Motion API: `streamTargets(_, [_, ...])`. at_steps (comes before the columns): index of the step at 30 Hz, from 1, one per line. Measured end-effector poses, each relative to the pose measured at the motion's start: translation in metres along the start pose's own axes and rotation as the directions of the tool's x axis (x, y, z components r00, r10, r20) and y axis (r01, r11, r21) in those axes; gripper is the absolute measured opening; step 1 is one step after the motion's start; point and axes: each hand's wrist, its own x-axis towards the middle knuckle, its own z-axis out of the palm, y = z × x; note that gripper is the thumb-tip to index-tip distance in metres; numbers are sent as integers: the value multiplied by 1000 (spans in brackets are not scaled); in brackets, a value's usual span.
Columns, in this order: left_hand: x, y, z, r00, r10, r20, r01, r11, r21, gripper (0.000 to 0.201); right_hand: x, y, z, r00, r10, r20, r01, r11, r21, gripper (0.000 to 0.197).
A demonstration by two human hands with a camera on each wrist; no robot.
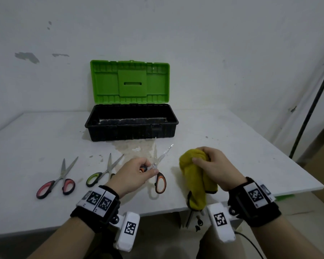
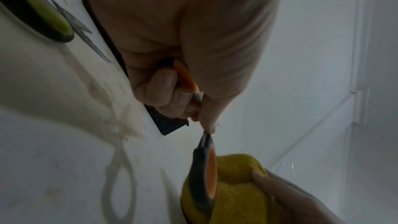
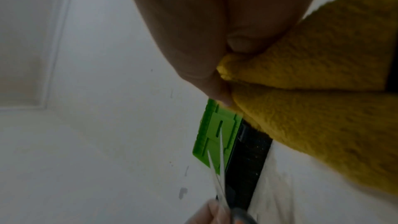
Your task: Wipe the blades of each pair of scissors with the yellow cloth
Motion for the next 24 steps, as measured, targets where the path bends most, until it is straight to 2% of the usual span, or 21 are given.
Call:
streamTargets(4, [6,-4,8,1000,20,-18,-20,1000,20,27,2,4,16,996,-89,8,89,995,-33,7])
streamTargets(7, [7,-3,11,1000,25,-9,-24,999,42,26,8,7,25,995,-89,-54,88,996,-20,8])
streamTargets(10, [8,-3,11,1000,20,-9,-20,999,27,30,15,9,28,993,-61,-102,58,998,-27,19])
streamTargets(13, [10,-4,11,1000,7,-29,-6,1000,24,31,17,4,31,992,-68,-109,61,996,-66,11])
streamTargets(15, [10,-5,11,999,-4,-45,5,1000,14,29,15,-2,33,997,-27,-73,24,999,-32,13])
streamTargets(18, [10,-7,11,998,-15,-61,15,1000,-5,27,11,-8,36,998,-2,66,-1,999,38,23])
streamTargets(21, [9,-7,12,998,-21,-60,21,1000,-11,27,6,-6,38,983,-105,150,107,994,-8,31])
streamTargets(24, [9,-6,13,998,-21,-58,20,1000,-10,29,4,-2,42,972,-211,101,220,971,-95,32])
